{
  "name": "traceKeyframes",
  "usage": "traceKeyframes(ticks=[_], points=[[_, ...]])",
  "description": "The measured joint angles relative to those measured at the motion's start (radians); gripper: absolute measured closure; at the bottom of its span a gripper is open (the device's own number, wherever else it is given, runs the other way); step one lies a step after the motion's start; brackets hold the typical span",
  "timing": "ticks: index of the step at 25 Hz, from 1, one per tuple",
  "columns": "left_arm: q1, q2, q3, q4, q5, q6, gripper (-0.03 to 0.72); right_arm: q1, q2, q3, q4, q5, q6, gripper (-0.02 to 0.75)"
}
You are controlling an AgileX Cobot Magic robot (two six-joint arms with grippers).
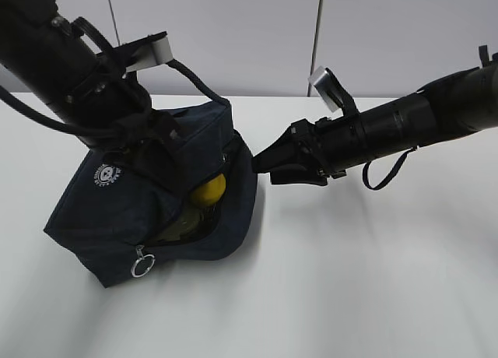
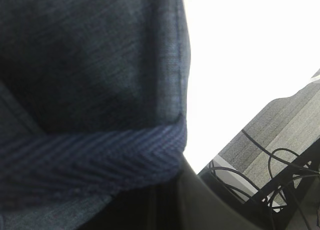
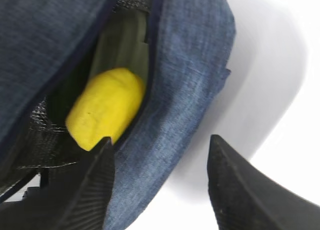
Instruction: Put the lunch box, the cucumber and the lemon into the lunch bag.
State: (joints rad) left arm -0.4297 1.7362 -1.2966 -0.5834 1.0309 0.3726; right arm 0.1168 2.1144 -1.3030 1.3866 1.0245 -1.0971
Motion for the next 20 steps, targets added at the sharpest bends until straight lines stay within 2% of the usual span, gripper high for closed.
traceKeyframes(ticks=[9, 20], points=[[0.000, 0.000, 0.000, -0.004, 0.000, 0.000, 0.697, 0.000, 0.040, 0.000, 0.002, -0.032, 0.000, 0.295], [0.000, 0.000, 0.000, -0.005, 0.000, 0.000, 0.697, 0.000, 0.148, 0.000, 0.121, 0.019, -0.031, 0.295]])
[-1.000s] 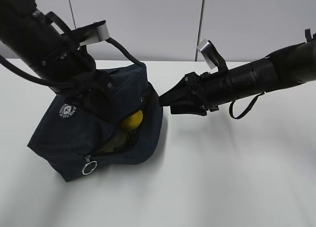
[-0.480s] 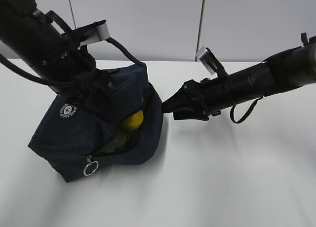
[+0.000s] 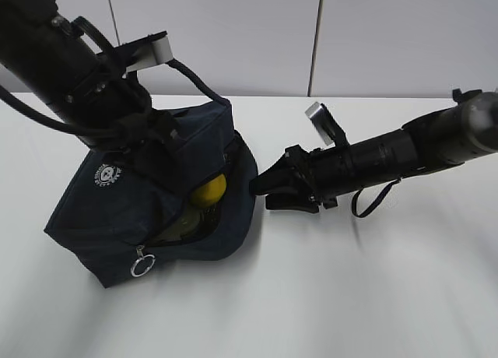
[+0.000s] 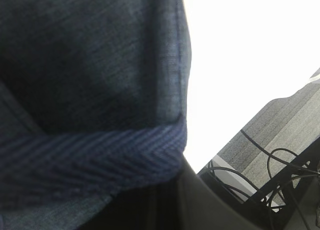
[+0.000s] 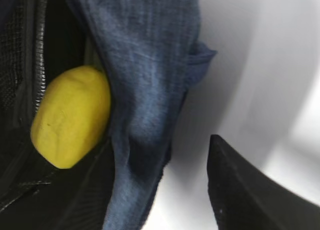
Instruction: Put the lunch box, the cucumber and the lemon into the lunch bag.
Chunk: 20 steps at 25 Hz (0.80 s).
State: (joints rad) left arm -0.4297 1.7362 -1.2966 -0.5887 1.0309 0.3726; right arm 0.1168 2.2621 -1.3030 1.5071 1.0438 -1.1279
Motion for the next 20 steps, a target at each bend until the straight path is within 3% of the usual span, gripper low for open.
traceKeyframes(ticks=[6, 9, 11, 13, 20], points=[[0.000, 0.000, 0.000, 0.000, 0.000, 0.000, 0.697, 0.042, 0.024, 0.000, 0.085, 0.041, -0.050, 0.324], [0.000, 0.000, 0.000, -0.002, 0.003, 0.000, 0.697, 0.054, 0.024, 0.000, 0.093, 0.046, -0.054, 0.447], [0.000, 0.000, 0.000, -0.002, 0.005, 0.000, 0.697, 0.056, 0.024, 0.000, 0.094, 0.053, -0.054, 0.604], [0.000, 0.000, 0.000, -0.004, 0.005, 0.000, 0.697, 0.056, 0.025, 0.000, 0.104, 0.062, -0.054, 0.703], [0.000, 0.000, 0.000, -0.017, 0.007, 0.000, 0.697, 0.039, 0.025, -0.014, 0.126, 0.097, -0.052, 0.734]])
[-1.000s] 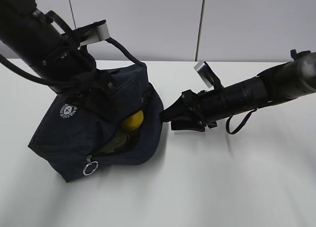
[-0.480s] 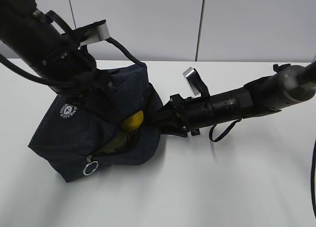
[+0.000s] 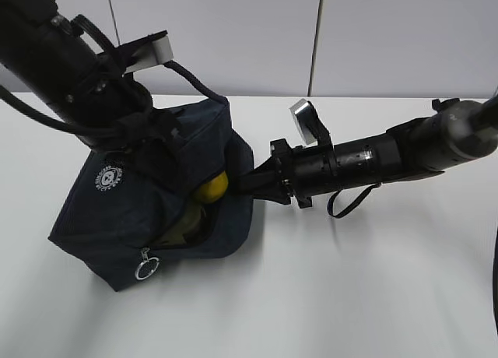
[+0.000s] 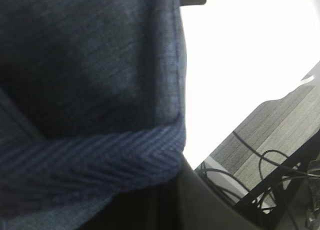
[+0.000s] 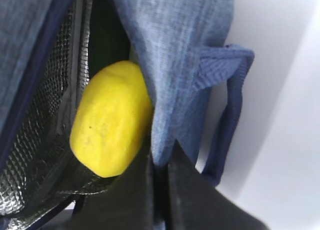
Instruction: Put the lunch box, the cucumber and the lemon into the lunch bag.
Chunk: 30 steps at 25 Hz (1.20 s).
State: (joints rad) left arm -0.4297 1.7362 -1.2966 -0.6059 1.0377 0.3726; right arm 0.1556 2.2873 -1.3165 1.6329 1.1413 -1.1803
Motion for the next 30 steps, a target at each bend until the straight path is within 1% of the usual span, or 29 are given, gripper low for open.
traceKeyframes(ticks=[6, 9, 11, 19, 23, 27, 30], points=[[0.000, 0.000, 0.000, -0.064, -0.008, 0.000, 0.697, -0.042, -0.064, 0.000, -0.025, 0.004, 0.055, 0.734], [0.000, 0.000, 0.000, -0.111, -0.011, 0.010, 0.697, -0.056, -0.132, 0.000, -0.037, 0.004, 0.092, 0.734], [0.000, 0.000, 0.000, -0.154, -0.013, 0.029, 0.697, -0.060, -0.178, -0.002, -0.065, 0.004, 0.118, 0.734], [0.000, 0.000, 0.000, -0.326, -0.021, 0.089, 0.697, -0.065, -0.291, -0.100, -0.310, 0.019, 0.275, 0.734], [0.000, 0.000, 0.000, -0.345, -0.057, 0.098, 0.697, -0.065, -0.303, -0.160, -0.406, 0.028, 0.349, 0.734], [0.000, 0.000, 0.000, -0.341, -0.087, 0.099, 0.697, -0.065, -0.304, -0.173, -0.516, 0.032, 0.402, 0.734], [0.000, 0.003, 0.000, -0.329, -0.087, 0.099, 0.697, -0.065, -0.304, -0.173, -0.556, 0.041, 0.416, 0.734]])
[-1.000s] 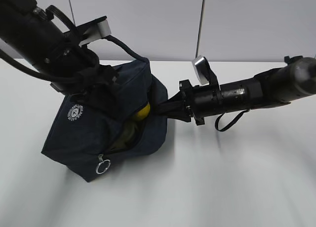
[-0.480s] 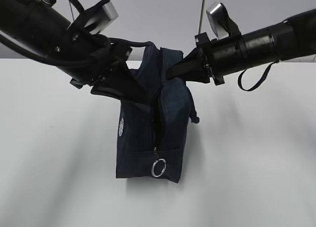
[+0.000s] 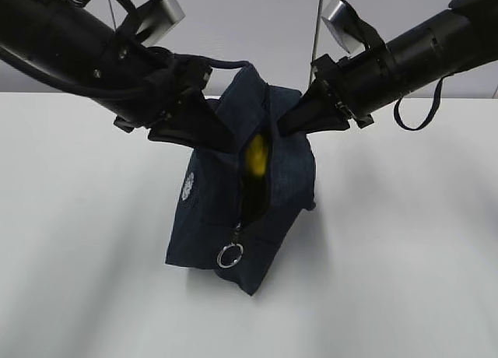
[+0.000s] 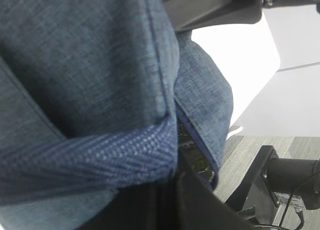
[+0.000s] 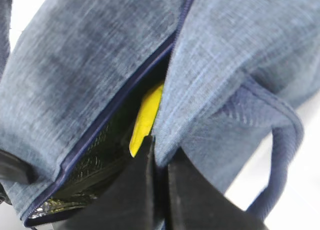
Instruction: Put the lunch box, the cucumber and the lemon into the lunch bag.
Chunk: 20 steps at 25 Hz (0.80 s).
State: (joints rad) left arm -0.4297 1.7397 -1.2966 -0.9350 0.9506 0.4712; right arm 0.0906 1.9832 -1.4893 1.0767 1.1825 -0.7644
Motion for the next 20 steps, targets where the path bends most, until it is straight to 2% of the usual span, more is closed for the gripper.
traceKeyframes(ticks=[11, 14, 17, 20], points=[[-0.004, 0.017, 0.000, 0.005, -0.005, 0.002, 0.690, 0.000, 0.000, 0.000, -0.023, 0.004, 0.006, 0.734], [-0.033, 0.039, 0.000, 0.005, -0.016, 0.002, 0.679, 0.000, 0.000, 0.000, -0.054, 0.004, 0.015, 0.734], [-0.062, 0.048, 0.000, 0.007, -0.046, 0.002, 0.641, 0.000, 0.000, -0.002, -0.066, 0.004, 0.021, 0.734], [-0.071, 0.048, 0.000, 0.015, -0.057, 0.002, 0.561, 0.000, 0.000, -0.002, -0.067, 0.004, 0.021, 0.727]])
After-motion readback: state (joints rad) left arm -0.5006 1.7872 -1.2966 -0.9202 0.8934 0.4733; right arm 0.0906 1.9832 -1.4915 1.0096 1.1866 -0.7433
